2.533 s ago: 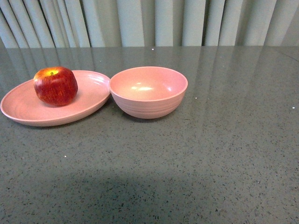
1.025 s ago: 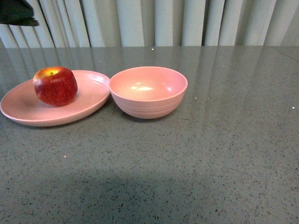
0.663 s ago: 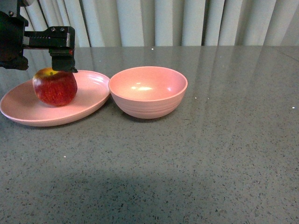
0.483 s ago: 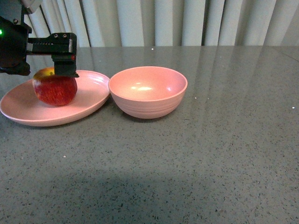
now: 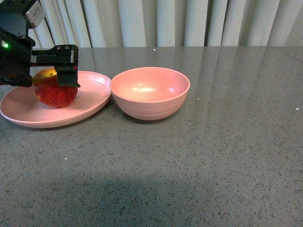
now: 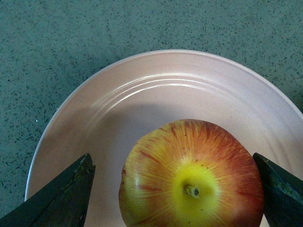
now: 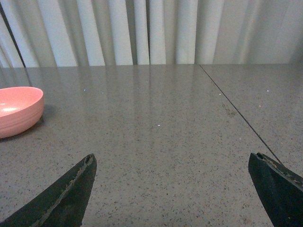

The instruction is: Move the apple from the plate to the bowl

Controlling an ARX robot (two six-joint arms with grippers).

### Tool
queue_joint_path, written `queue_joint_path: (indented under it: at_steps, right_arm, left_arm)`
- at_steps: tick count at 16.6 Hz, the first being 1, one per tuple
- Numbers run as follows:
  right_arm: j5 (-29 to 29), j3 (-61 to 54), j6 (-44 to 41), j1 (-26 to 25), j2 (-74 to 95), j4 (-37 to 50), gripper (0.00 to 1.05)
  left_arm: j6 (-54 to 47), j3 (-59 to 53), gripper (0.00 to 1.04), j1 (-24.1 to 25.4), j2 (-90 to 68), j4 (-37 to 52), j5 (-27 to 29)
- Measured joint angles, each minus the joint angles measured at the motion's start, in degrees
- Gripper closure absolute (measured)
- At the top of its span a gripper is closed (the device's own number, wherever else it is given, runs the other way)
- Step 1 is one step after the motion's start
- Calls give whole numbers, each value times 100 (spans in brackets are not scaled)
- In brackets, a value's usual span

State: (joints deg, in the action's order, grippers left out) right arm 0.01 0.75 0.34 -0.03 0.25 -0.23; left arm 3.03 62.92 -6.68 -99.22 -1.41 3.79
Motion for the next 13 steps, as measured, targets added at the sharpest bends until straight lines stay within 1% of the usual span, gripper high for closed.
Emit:
queue_joint_path:
  at_steps: [2,4,5,6,10,13]
  right_arm:
    - [0,0,0,2,0,0,7]
    - [0,0,0,0,0,0,7]
    - [0,0,0,0,0,0,7]
    - [0,0,0,0,0,-2,7]
    - [0,0,0,0,0,0,7]
    - [0,0,0,2,0,-2,7]
  left_arm:
    - [-4,0,7,-9,-26,-28,-22]
    - [-35,0,28,-24,-28,-24,-20]
    - [-42,0,34,-24,-28,-26,-24]
    - [-44,9,36,-24,-28,-33,-24]
    - [-105,219,38,-57,98,-323,-13]
    - [-192,682,38,-273,629,-479,-15]
